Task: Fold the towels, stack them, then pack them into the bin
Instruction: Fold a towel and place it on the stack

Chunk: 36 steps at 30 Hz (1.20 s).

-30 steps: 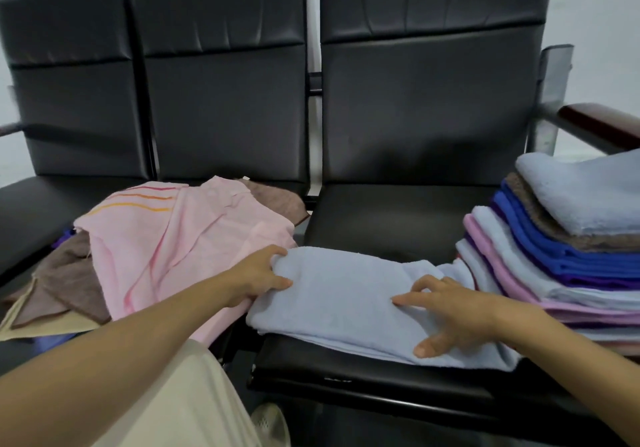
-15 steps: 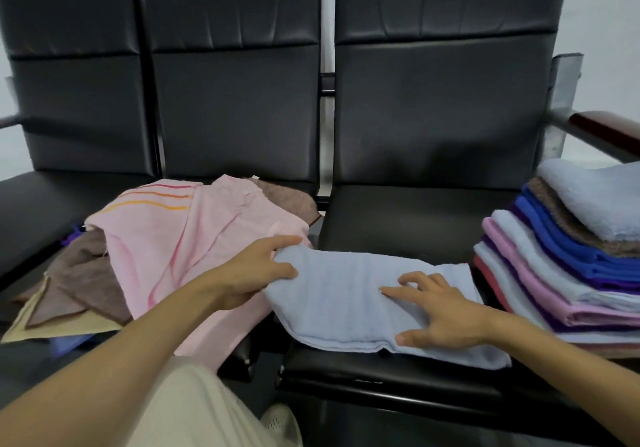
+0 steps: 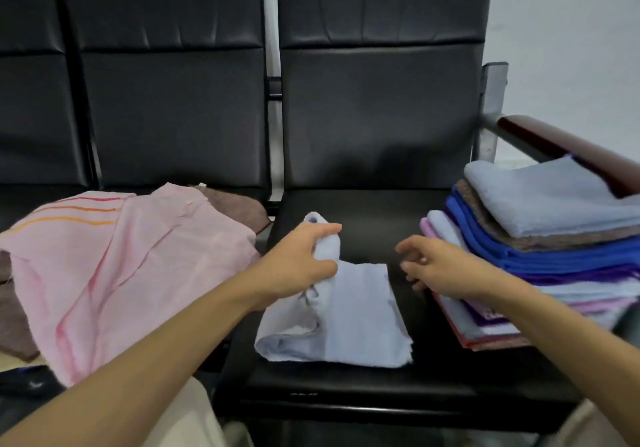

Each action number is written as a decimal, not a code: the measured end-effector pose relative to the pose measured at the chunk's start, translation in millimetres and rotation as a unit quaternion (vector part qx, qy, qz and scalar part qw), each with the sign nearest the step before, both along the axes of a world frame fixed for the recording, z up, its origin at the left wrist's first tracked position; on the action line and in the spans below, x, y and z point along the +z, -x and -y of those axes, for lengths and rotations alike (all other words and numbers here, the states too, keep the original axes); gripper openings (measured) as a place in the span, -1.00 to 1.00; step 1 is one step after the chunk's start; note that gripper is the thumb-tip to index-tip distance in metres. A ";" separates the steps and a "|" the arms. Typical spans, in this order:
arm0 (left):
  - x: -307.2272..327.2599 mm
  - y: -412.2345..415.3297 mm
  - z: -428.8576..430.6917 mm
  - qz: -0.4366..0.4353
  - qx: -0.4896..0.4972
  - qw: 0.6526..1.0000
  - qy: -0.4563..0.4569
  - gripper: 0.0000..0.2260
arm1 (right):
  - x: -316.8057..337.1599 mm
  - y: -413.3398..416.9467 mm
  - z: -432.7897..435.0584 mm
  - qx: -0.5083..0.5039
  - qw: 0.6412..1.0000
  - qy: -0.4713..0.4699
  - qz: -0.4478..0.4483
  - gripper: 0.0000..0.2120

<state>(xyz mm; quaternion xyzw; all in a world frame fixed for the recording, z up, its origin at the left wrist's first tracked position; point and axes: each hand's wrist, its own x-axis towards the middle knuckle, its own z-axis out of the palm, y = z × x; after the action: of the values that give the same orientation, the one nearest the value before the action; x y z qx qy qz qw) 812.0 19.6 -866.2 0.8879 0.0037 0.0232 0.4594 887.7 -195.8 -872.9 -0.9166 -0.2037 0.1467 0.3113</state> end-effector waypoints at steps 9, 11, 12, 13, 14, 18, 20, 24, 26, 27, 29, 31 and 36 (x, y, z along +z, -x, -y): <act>-35.0 -32.9 60.8 -0.152 -0.063 0.986 0.030 -0.44 | 1.3 4.3 10.7 0.028 0.991 0.133 0.001 -0.65; -35.3 -33.1 55.7 -0.197 -0.079 0.972 0.098 -0.47 | -2.2 10.9 9.3 0.041 0.988 0.147 0.003 -0.68; -33.0 -32.2 49.6 -0.198 -0.074 0.971 0.109 -0.52 | -5.2 14.2 7.7 0.046 0.987 0.155 0.006 -0.69; -31.7 -31.5 42.1 -0.183 -0.057 0.976 0.102 -0.58 | -7.6 18.7 5.9 0.045 0.985 0.164 0.012 -0.70; -30.9 -31.0 32.3 -0.156 -0.030 0.985 0.060 -0.66 | -11.0 21.6 3.8 0.038 0.985 0.169 0.020 -0.70; -34.9 -23.9 -10.8 -0.093 0.051 0.964 -0.242 -0.81 | -21.7 27.7 -5.1 -0.015 0.987 0.160 0.022 -0.70; -38.1 -17.5 -27.2 -0.138 0.073 0.950 -0.270 -0.78 | -25.2 27.7 -8.4 -0.029 0.985 0.167 0.012 -0.71; -40.7 -7.4 -40.2 -0.246 0.065 0.938 -0.237 -0.61 | -34.8 25.4 -15.9 -0.038 0.977 0.208 -0.012 -0.62; -38.0 -3.9 -40.0 -0.269 0.040 0.937 -0.220 -0.68 | -43.3 22.0 -24.4 -0.060 0.977 0.203 -0.031 -0.53; -37.3 -3.0 -39.5 -0.269 0.028 0.939 -0.214 -0.70 | -47.6 21.5 -28.4 -0.065 0.976 0.204 -0.040 -0.50; -37.1 -2.1 -40.2 -0.256 0.008 0.944 -0.207 -0.73 | -57.3 21.6 -37.3 -0.080 0.974 0.203 -0.058 -0.46; -37.8 -1.6 -39.7 -0.218 -0.003 0.950 -0.225 -0.78 | -63.5 22.6 -40.1 -0.093 0.982 0.145 -0.071 -0.50; -30.6 5.5 -41.8 -0.140 0.030 0.983 -0.114 -0.85 | -52.6 27.2 -34.2 -0.080 0.967 -0.190 -0.151 -0.74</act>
<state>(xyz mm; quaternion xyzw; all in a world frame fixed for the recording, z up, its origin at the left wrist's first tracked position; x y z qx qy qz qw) 806.4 61.4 -896.9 0.9283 0.0916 -0.0877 0.3496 860.5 -161.6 -925.5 -0.8213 -0.1040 0.2169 0.5173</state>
